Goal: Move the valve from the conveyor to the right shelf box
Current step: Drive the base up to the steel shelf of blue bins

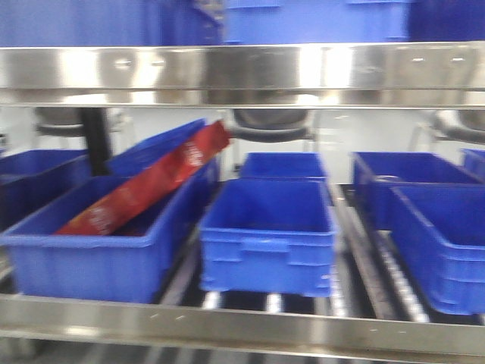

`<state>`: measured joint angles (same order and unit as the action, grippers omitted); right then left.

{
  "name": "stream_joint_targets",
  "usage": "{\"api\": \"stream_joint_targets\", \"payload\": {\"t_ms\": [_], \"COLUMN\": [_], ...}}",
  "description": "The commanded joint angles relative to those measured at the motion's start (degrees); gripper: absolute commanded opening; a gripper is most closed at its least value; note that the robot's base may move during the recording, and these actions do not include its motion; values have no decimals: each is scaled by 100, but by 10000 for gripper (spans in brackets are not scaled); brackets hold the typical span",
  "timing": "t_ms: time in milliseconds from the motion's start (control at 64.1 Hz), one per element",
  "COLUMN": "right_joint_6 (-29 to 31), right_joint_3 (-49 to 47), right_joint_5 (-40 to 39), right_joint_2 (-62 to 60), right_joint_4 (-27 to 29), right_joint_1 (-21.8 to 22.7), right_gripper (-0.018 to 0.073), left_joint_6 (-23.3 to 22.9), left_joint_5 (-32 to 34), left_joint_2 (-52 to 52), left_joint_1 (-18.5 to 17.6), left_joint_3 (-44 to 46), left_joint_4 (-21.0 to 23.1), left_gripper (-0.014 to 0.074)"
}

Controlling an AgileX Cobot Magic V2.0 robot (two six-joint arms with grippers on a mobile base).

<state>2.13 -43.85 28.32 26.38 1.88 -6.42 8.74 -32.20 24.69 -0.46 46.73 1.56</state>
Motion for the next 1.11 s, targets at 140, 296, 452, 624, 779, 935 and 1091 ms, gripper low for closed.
{"api": "stream_joint_targets", "payload": {"t_ms": [140,296,452,624,779,935,1091], "right_joint_6": [35,35,35,35,35,35,35], "right_joint_3": [-76,-76,-76,-76,-76,-76,-76], "right_joint_5": [-432,-432,-432,-432,-432,-432,-432], "right_joint_2": [-36,-36,-36,-36,-36,-36,-36], "right_joint_4": [-20,-20,-20,-20,-20,-20,-20], "right_joint_1": [3,3,3,3,3,3,3], "right_gripper": [-158,-158,-158,-158,-158,-158,-158], "left_joint_6": [-41,-41,-41,-41,-41,-41,-41], "left_joint_5": [371,371,371,371,371,371,371], "left_joint_2": [-38,-38,-38,-38,-38,-38,-38], "left_joint_1": [-44,-44,-44,-44,-44,-44,-44], "left_joint_3": [39,39,39,39,39,39,39], "left_joint_4": [41,41,41,41,41,41,41], "left_gripper": [-111,-111,-111,-111,-111,-111,-111]}}
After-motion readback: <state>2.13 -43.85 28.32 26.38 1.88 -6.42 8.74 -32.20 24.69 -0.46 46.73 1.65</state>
